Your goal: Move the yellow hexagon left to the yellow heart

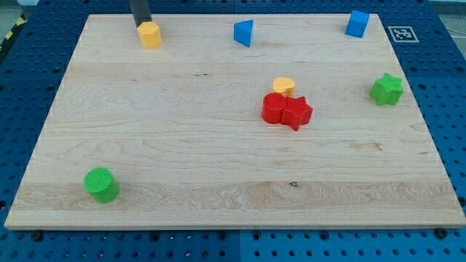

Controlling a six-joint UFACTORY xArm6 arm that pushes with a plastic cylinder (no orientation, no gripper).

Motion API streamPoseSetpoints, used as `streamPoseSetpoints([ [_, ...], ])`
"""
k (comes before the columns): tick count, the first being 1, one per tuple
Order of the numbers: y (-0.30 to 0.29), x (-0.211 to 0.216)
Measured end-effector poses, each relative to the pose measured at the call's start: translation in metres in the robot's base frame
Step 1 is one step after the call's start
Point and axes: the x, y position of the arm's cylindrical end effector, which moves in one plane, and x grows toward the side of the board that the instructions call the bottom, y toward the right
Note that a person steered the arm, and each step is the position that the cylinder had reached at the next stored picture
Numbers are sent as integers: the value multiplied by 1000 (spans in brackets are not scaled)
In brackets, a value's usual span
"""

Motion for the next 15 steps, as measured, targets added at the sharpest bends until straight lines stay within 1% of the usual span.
streamPoseSetpoints([
  [1, -6, 2],
  [2, -37, 2],
  [9, -51, 6],
  [10, -24, 7],
  [11, 17, 13],
  [13, 18, 21],
  [14, 19, 39],
  [15, 34, 48],
])
